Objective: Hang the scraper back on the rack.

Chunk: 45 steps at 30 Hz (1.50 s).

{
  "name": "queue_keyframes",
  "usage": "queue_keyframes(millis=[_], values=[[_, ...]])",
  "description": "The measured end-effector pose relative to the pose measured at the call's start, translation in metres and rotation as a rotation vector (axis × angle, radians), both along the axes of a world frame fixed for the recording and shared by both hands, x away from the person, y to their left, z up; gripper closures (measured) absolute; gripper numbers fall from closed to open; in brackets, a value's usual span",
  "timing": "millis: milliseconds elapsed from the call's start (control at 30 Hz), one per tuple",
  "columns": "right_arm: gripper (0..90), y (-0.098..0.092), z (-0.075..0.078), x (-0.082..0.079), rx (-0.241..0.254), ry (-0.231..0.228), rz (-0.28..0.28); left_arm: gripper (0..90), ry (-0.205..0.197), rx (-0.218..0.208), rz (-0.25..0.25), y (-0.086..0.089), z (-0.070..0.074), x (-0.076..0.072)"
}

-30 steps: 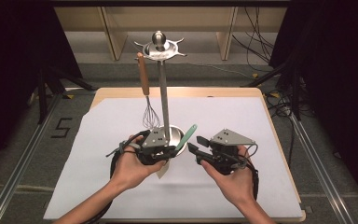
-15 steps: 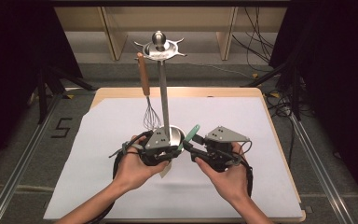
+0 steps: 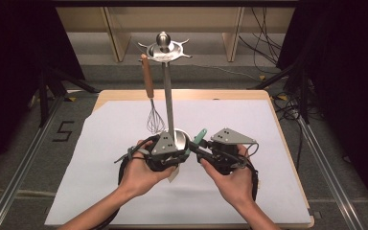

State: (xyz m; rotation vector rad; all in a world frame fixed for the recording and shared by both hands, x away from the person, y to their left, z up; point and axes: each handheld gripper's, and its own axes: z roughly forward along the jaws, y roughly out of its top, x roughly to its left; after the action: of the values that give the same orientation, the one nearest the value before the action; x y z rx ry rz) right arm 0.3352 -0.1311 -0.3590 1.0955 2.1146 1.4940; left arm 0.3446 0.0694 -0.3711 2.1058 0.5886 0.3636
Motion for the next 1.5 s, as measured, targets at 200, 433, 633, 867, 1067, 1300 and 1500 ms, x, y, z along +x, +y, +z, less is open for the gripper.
queue_keyframes(millis=[200,433,633,867,1067,1300,1500], values=[[79.2,-0.002,0.002,-0.001,0.032,-0.003,0.02,79.5,-0.002,-0.01,-0.009,-0.003,0.0,0.0],[83.3,-0.001,0.01,-0.005,0.045,0.018,0.072,77.1,0.029,-0.082,-0.05,-0.004,0.001,0.0],[83.2,-0.013,0.012,0.002,0.015,0.012,0.202,61.0,0.018,-0.121,-0.15,0.007,0.007,0.001],[83.1,-0.026,0.012,0.007,0.003,0.01,0.406,57.8,0.079,-0.128,-0.249,0.011,0.004,-0.002],[83.0,-0.026,0.012,0.005,0.024,0.055,0.479,61.4,0.124,-0.158,-0.307,0.01,0.002,-0.001],[83.0,-0.024,0.013,0.006,0.042,0.057,0.512,67.3,0.158,-0.194,-0.332,0.011,0.002,0.003],[83.0,-0.022,0.015,0.005,0.044,0.084,0.502,70.7,0.182,-0.248,-0.367,0.009,0.0,0.007]])
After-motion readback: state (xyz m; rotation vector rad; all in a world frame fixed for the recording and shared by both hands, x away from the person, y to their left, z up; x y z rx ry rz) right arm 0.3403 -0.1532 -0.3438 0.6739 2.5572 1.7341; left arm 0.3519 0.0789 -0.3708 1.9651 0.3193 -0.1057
